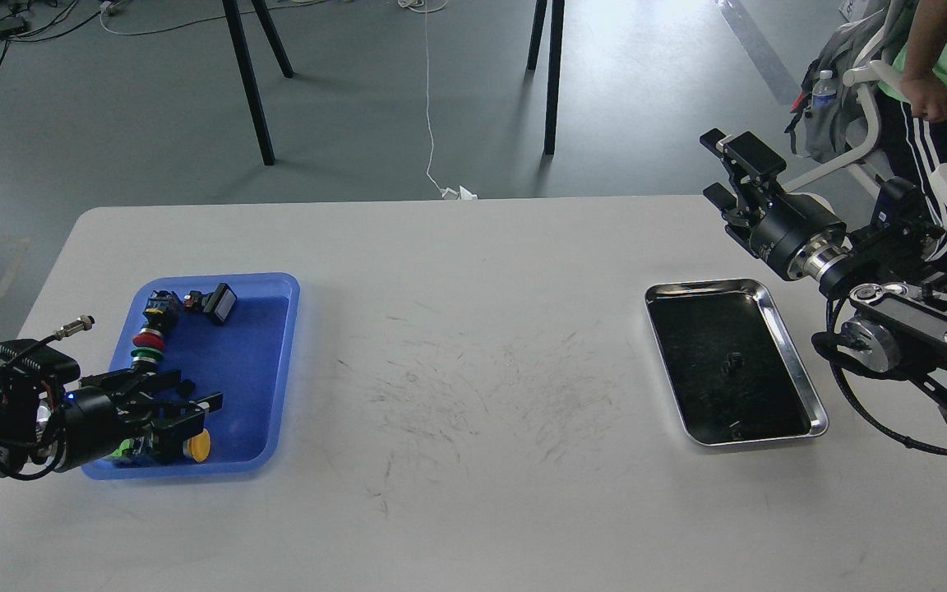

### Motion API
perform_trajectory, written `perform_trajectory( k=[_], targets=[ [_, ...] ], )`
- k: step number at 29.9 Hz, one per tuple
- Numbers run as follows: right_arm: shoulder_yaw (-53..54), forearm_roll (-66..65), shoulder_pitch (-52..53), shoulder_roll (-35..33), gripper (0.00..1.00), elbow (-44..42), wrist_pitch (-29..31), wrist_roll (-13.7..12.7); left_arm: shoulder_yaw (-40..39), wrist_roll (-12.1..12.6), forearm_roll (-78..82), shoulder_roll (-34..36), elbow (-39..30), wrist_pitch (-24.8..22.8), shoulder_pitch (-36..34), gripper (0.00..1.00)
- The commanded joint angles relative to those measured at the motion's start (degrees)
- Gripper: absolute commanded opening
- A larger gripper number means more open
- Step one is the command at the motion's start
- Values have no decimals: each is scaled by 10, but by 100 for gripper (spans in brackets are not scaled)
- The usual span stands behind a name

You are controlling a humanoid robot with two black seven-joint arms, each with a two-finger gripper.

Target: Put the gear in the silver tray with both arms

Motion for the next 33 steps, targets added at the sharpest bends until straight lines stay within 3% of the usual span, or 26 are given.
perform_trajectory(
  k=[1, 10, 15, 22, 27, 33],
  targets=[
    [-2, 0, 0, 0, 93, -1, 0, 0, -1, 0, 1, 0, -1, -1, 3, 79],
    [-2, 0, 0, 0, 93, -1, 0, 0, -1, 0, -1, -8, -7, 1, 2, 79],
    [-3, 0, 0, 0, 93, 0, 0, 0, -3, 0, -1, -11, -2, 1, -2, 71],
    [-3, 0, 0, 1, 93, 0, 0, 0, -1, 0, 0, -10, 0, 1, -1, 71],
    [-3, -1, 1, 0, 93, 0, 0, 0, -1, 0, 3, -10, 0, 1, 2, 61],
    [-4, -1, 1, 0, 93, 0, 0, 0, 0, 0, 5, -5, 1, 6, 2, 56]
  ],
)
